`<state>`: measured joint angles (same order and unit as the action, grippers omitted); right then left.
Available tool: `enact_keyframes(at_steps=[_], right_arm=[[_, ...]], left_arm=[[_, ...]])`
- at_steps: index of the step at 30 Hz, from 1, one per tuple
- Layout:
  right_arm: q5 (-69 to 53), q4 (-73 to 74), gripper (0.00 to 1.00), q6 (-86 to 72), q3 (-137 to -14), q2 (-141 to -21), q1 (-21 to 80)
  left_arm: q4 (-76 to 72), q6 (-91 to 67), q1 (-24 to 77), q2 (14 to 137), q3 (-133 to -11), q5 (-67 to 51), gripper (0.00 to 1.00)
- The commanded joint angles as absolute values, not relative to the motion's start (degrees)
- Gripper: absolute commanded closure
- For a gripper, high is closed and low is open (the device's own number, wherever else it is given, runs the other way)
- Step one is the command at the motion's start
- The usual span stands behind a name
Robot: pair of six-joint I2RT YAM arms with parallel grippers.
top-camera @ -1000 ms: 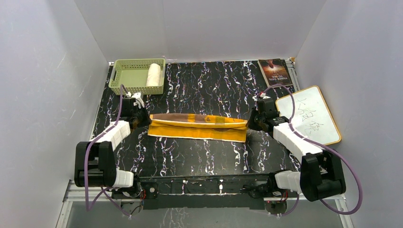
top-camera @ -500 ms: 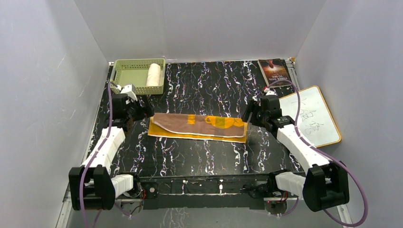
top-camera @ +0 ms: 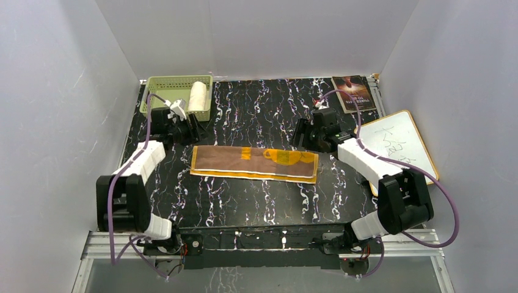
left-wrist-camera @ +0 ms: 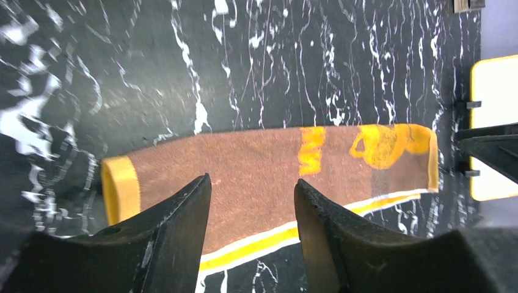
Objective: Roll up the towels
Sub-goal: Fold the towel at the center of the board, then pick up the towel at the center of the board.
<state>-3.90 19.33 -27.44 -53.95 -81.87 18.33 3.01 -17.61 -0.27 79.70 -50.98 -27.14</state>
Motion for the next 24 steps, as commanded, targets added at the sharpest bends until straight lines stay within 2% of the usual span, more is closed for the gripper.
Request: enact_keyframes(at_steps=[1,8,12,15,18,24], right_arm=[[-9.0,15.0,0.31,-31.5,-51.4,-81.7,18.3],[-13.0,12.1,0.31,-30.7,-42.7,-83.7,13.0],[-14.5,9.9,0.32,-30.4,-40.6,-86.0,8.7],[-14.5,8.9,0.31,-29.7,-42.5,-90.4,6.7],[-13.7,8.5,0.30,-29.2,-46.2,-96.1,4.5],[-14.2,9.0,0.29,-27.8,-56.6,-105.9,4.0]], left_arm=[[0.5,-25.3,-0.5,84.3,-48.9,-36.1,0.50],[1.6,-28.4,-1.1,92.3,-46.8,-33.3,0.49],[4.3,-28.7,-3.5,95.4,-47.1,-28.1,0.44],[5.1,-28.6,-5.5,96.1,-47.8,-26.9,0.41],[5.8,-27.3,-6.6,94.9,-49.7,-27.6,0.34],[12.8,-20.1,-8.1,94.5,-58.2,-27.1,0.27]])
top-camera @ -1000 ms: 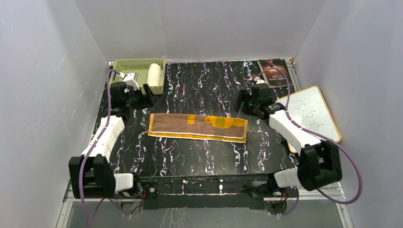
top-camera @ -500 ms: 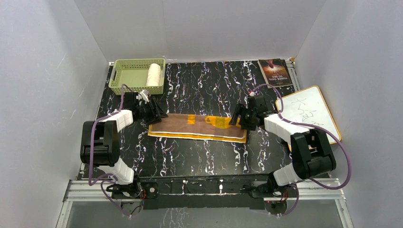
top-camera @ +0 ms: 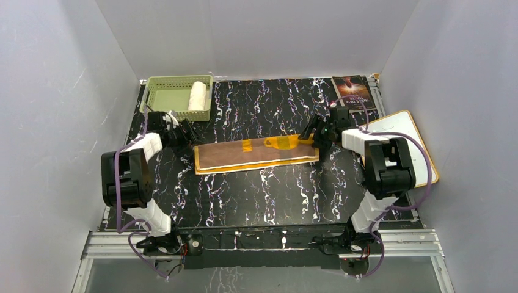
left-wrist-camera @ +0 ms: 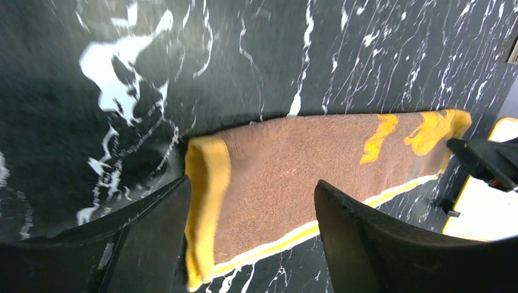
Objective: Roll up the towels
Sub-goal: Pick up the towel at the center of the board.
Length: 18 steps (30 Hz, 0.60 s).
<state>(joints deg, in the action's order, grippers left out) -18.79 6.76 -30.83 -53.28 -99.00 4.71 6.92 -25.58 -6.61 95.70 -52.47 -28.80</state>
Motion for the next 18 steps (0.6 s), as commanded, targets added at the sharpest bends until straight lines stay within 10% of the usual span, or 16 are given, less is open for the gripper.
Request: enact_keyframes(at_steps=[1,18], right_arm=[[-14.2,9.0,0.29,-27.8,-58.3,-107.1,4.0],[-24.5,5.1,0.27,-26.9,-74.3,-113.7,2.6]], left_arm=[[13.5,-19.3,-8.6,93.9,-58.7,-27.8,0.27],[8.9,-24.2,-9.1,87.6,-38.2,-40.4,0.29]])
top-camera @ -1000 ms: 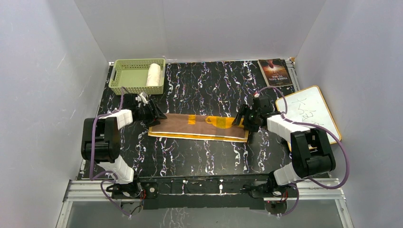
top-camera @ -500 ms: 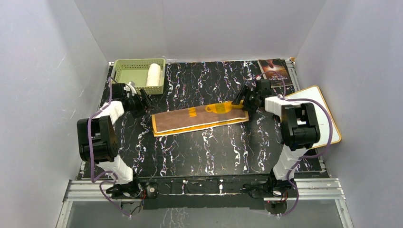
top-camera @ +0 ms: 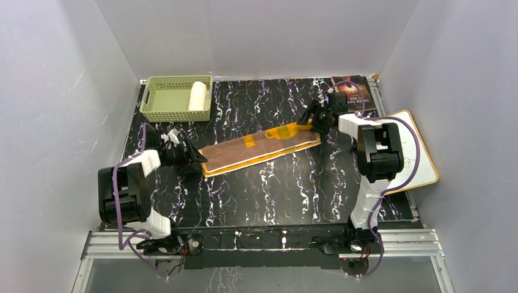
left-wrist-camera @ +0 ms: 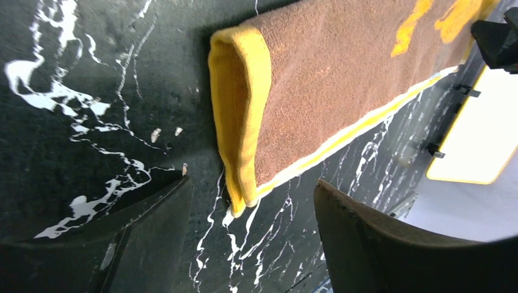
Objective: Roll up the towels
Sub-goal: Pick up the towel at the center of the board.
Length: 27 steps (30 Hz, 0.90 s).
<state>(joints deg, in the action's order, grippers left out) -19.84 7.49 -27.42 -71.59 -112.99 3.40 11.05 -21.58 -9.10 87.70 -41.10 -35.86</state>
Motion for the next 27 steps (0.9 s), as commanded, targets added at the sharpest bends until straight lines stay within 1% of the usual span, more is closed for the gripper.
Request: enact_keyframes(at_steps=[1,4,8,11,16,17,18,22,27], right_arm=[[-25.8,4.5,0.27,-27.2,-74.4,-113.7,2.6],[-28.9,2.6,0.27,-28.1,-74.6,-113.3,2.6],[-30.3,1.3,0.27,-28.2,-74.0,-112.3,2.6],[-31.4,0.2,0.27,-28.7,-72.9,-111.5,2.6],[-33.3,-1.4,0.27,-30.0,-70.8,-110.1,2.6],[-33.5,-1.7,0.27,-30.3,-70.2,-109.6,2.6],[-33.9,-2.1,0.27,-30.7,-69.6,-109.1,2.7],[-33.3,-2.5,0.27,-30.8,-67.2,-106.1,3.4],[-30.7,-0.9,0.27,-29.1,-65.2,-102.6,5.3]], left_arm=[[8.5,-24.6,-9.1,88.7,-38.2,-40.9,0.30],[6.7,-26.7,-9.1,91.3,-37.7,-41.6,0.35],[1.2,-32.1,-9.0,92.1,-34.1,-41.3,0.44],[-1.3,-34.4,-9.0,91.4,-32.0,-38.6,0.55],[-0.7,-35.0,-9.0,87.8,-30.8,-31.6,0.82],[-0.3,-34.9,-9.0,86.9,-31.0,-30.4,0.89],[0.4,-34.8,-9.1,86.0,-31.4,-29.0,1.00],[4.5,-31.8,-9.8,83.5,-34.7,-24.9,1.00],[11.2,-25.6,-13.6,83.0,-40.6,-23.2,1.00]])
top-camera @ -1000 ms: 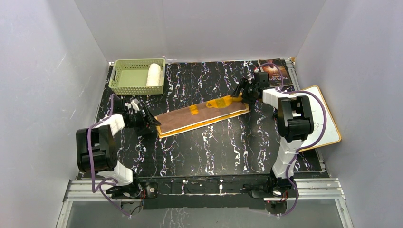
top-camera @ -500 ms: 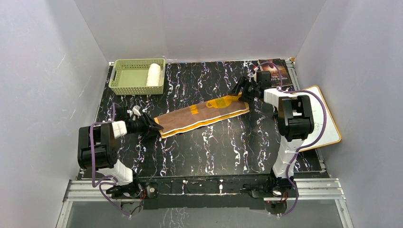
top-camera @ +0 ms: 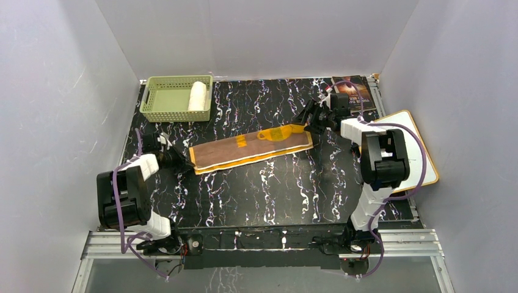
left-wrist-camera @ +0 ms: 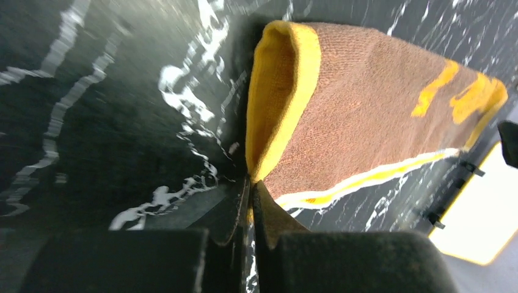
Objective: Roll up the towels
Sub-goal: Pick up the towel at the center of the board.
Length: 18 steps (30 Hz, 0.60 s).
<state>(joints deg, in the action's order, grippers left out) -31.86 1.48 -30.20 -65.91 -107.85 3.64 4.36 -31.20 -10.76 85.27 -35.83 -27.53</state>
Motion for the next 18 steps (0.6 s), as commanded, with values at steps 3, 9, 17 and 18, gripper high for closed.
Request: enact_keyframes(at_steps=[3,9,17,18], right_arm=[[-28.2,0.9,0.26,-27.1,-65.2,-101.8,7.5],[-22.3,5.5,0.24,-23.5,-65.7,-100.5,13.9],[-10.8,15.1,0.23,-23.1,-66.1,-95.7,15.9],[-9.1,16.1,0.22,-23.5,-65.9,-94.8,16.1]], left_arm=[[14.9,-22.0,-14.0,81.7,-43.1,-21.0,1.00],[22.4,-14.1,-14.2,76.2,-47.8,-11.5,1.00],[23.8,-9.6,-14.2,70.6,-50.2,0.4,1.00],[24.1,-9.1,-13.8,70.6,-51.4,1.2,1.00]])
